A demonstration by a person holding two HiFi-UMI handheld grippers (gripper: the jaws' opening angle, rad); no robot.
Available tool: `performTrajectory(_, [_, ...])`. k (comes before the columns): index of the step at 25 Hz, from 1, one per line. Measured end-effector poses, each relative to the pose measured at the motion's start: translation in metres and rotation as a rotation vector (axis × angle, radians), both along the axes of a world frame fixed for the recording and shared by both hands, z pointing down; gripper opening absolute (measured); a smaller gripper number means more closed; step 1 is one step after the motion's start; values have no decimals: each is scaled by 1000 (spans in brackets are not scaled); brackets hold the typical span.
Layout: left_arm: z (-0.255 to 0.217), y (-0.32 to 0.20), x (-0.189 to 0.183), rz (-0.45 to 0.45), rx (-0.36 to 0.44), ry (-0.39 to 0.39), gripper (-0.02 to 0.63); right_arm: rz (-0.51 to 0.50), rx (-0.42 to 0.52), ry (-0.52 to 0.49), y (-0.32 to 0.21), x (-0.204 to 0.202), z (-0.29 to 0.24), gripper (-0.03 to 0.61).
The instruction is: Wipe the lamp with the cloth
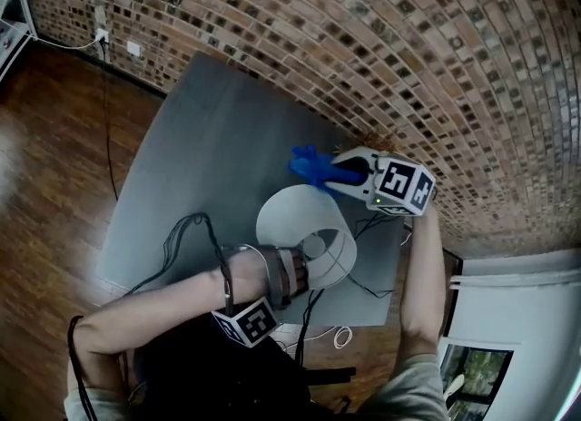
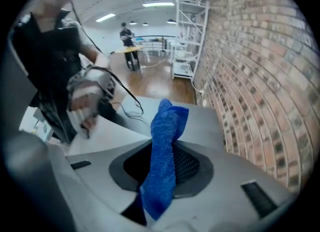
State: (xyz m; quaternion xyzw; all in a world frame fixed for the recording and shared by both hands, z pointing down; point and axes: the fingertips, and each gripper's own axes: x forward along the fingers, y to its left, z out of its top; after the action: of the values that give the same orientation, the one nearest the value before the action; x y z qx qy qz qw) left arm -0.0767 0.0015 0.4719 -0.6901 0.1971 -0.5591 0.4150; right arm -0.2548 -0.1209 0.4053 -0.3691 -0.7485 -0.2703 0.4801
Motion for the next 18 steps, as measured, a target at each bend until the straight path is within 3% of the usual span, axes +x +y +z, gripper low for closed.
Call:
performTrajectory(3, [0,-2,0,-2,2,4,164,-215,-77,54,62,20,-46,95])
performTrajectory(7, [-5,-7,1,6,-5,14,164,-359,8,271,89,44,-16,95])
performTrajectory(12, [-3,-7,4,29,-2,4,166,-247,149,376,35,15,60,95])
performTrajectory(15, [-3,-6,6,37,-2,5,166,-167,225,334,-4,-10,105,95])
performTrajectory(18, [-7,-7,4,37,-1,11,166,-168,273,271,-9,-20,109,95])
